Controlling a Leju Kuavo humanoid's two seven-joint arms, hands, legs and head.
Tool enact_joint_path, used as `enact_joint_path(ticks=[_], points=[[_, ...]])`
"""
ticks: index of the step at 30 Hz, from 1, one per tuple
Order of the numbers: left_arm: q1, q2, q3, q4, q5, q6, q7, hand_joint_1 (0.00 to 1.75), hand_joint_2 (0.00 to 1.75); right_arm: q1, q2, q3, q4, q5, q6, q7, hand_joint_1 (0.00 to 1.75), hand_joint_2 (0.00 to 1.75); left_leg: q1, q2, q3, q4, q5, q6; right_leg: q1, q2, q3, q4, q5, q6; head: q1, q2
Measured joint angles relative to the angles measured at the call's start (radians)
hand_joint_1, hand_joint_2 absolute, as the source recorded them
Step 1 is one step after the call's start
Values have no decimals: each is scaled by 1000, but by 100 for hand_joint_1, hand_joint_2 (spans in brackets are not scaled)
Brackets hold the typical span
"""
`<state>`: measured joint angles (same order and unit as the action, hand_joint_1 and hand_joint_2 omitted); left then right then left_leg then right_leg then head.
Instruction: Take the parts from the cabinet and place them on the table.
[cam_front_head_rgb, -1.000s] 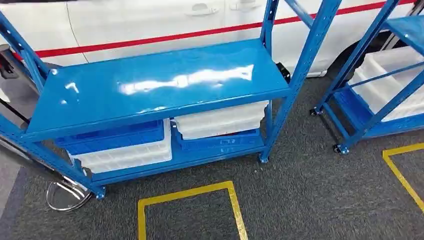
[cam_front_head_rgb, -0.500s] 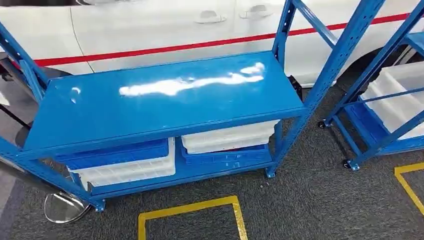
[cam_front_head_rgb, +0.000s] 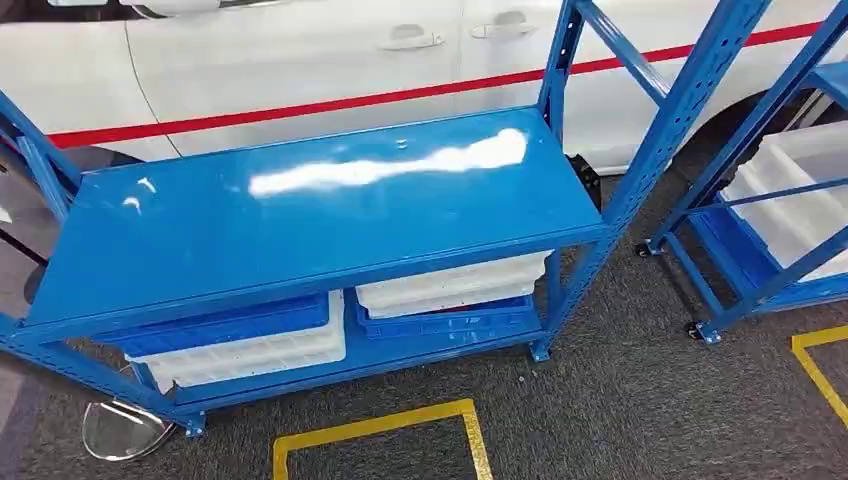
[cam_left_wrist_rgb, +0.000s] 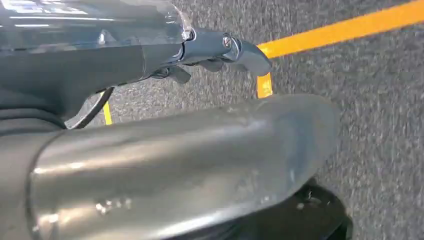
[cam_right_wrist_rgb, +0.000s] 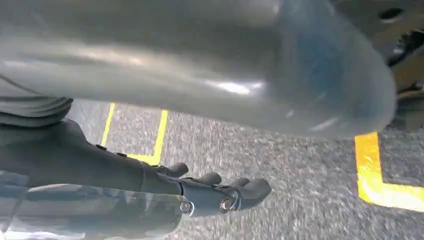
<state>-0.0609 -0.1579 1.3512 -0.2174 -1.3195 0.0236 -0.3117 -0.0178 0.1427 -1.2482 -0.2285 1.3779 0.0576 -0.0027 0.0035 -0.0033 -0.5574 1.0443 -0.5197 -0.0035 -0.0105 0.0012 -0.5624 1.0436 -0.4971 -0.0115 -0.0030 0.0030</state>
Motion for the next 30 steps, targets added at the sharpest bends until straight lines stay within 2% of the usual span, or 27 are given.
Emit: enact_joint_path(ticks=[1,2,3,4,5,7,8,9,10,11,13,14,16,17,18,19,23,26,27,29,30], points=[[2,0,0,0,0,0,0,0,0,0,0,0,0,0,0,0,0,0,-2,0,0,-2,26,8,-1,0,1,-1,-3,7,2,0],[5,0,0,0,0,0,0,0,0,0,0,0,0,0,0,0,0,0,-3,-1,2,-2,26,12,-2,0,6,-7,-1,14,0,0],[5,0,0,0,0,0,0,0,0,-1,0,0,0,0,0,0,0,0,3,-1,8,-18,36,23,4,-1,12,-9,-1,23,2,0],[5,0,0,0,0,0,0,0,0,-1,0,0,0,0,0,0,0,0,7,3,18,-28,45,30,-1,0,11,5,-14,24,1,0],[2,0,0,0,0,0,0,0,0,-1,0,0,0,0,0,0,0,0,7,2,19,-34,49,37,0,-1,-11,45,-48,25,8,0],[2,0,0,0,0,0,1,0,0,-1,0,0,0,0,0,0,0,0,4,2,16,-33,50,40,-2,0,-84,197,-125,30,11,0],[3,0,0,0,0,0,3,0,0,0,0,0,0,0,0,0,0,175,3,3,16,-32,49,41,-3,0,-117,259,-145,32,11,0],[3,0,0,0,0,0,3,0,0,0,0,-1,0,0,0,0,0,175,2,3,16,-31,48,42,-3,0,-134,286,-139,33,11,0],[3,0,0,0,0,0,3,0,0,0,0,-1,0,0,0,0,0,175,1,2,17,-30,46,41,-3,0,-126,261,-109,33,11,0],[3,0,0,0,0,0,3,0,0,0,0,-1,0,1,-1,-1,0,175,1,0,19,-28,44,40,-3,0,-96,194,-63,31,12,0],[3,-2,0,0,0,0,3,0,0,0,0,-1,0,2,-5,-3,0,175,1,-2,25,-25,37,34,-2,-1,-10,16,20,22,12,0],[3,-2,0,0,0,0,3,0,0,-1,0,-1,0,3,-6,-4,0,175,-7,-2,22,-20,31,27,5,0,-1,-7,6,18,12,0],[2,-2,0,0,0,1,3,0,0,-3,0,-1,0,5,-9,-8,0,175,-6,-2,24,-22,31,19,6,2,-2,-12,11,12,10,0],[2,-1,0,0,0,2,3,0,0,-2,0,-2,0,9,-12,-8,0,175,-8,-2,24,-20,28,19,2,3,0,-17,13,11,11,0],[2,-1,0,0,0,2,3,0,0,-2,0,-2,0,10,-16,-8,0,175,-8,-2,24,-23,29,41,3,2,1,-18,14,12,10,0],[2,-1,0,0,0,3,5,0,0,-1,0,-2,0,10,-23,-8,0,0,-8,-2,25,-24,28,38,4,2,1,-18,14,12,11,0],[2,-1,0,0,0,5,6,0,0,-2,0,-10,0,8,-34,-21,0,0,-7,-2,28,-33,32,29,5,2,1,-18,12,3,10,0],[2,-1,0,0,0,15,6,0,0,-3,0,-13,0,9,-31,-21,0,0,-7,-2,29,-35,33,27,5,2,1,-17,11,2,10,0],[2,-1,0,0,0,21,7,0,175,-3,0,-14,0,9,-30,-21,0,0,-7,-2,30,-35,34,26,6,2,1,-17,11,2,11,0],[2,-1,1,0,-1,36,15,0,175,-3,0,-18,0,10,-30,-21,0,0,-6,-2,30,-37,34,17,6,2,1,-17,11,1,11,0],[2,-1,1,0,-3,44,21,0,175,-4,0,-18,0,10,-30,-19,0,175,-6,-2,30,-37,34,16,6,2,1,-17,11,1,11,0]])
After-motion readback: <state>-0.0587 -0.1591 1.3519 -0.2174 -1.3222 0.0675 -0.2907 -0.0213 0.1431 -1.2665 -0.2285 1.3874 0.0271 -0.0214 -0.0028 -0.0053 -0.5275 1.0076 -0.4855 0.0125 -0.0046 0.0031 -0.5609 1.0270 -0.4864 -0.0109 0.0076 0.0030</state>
